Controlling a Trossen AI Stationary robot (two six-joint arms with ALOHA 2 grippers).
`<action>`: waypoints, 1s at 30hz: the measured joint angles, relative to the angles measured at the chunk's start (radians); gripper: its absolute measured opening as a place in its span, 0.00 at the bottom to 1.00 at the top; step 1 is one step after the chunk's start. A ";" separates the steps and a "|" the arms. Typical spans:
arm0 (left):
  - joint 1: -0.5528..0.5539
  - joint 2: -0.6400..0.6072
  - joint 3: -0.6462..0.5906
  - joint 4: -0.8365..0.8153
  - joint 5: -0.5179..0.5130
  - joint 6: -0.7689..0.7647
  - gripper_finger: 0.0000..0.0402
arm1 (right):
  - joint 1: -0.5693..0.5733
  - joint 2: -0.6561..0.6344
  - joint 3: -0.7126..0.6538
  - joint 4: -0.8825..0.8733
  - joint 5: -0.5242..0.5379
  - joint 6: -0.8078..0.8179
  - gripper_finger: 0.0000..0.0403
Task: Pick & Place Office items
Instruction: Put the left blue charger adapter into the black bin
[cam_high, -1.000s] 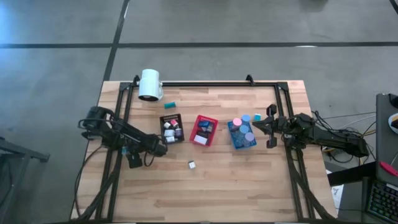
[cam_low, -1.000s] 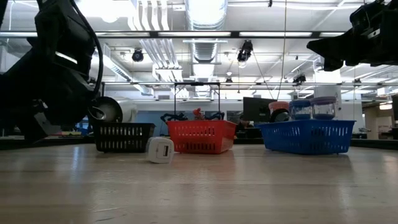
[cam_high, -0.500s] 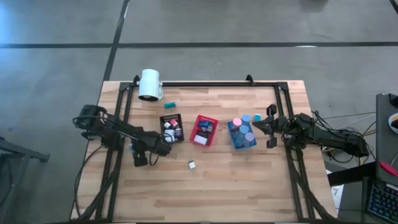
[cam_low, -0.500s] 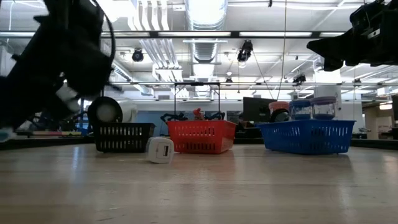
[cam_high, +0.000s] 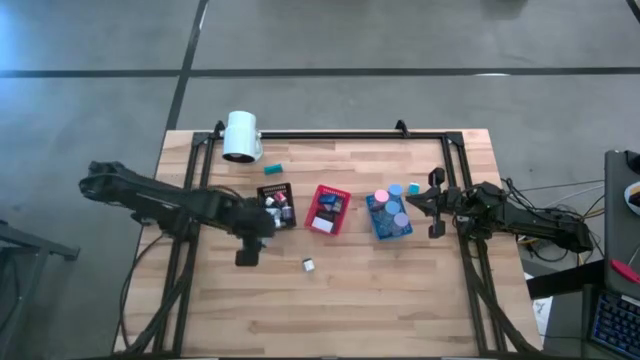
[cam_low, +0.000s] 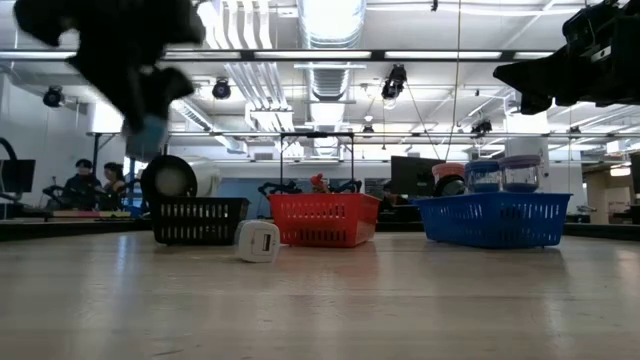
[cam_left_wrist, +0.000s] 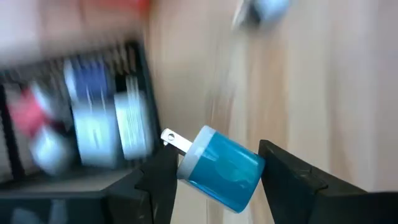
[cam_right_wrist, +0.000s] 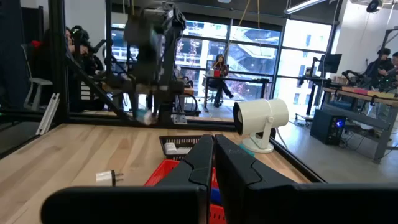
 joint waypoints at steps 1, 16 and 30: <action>0.002 -0.031 -0.004 0.046 0.000 0.033 0.48 | 0.000 0.000 0.000 0.000 0.000 0.000 0.03; 0.038 -0.608 -0.313 0.547 -0.027 0.161 0.48 | 0.000 0.000 0.000 0.001 -0.001 0.002 0.03; 0.038 -0.995 -0.796 1.137 -0.164 0.152 0.48 | 0.000 0.000 0.000 0.004 -0.001 -0.003 0.03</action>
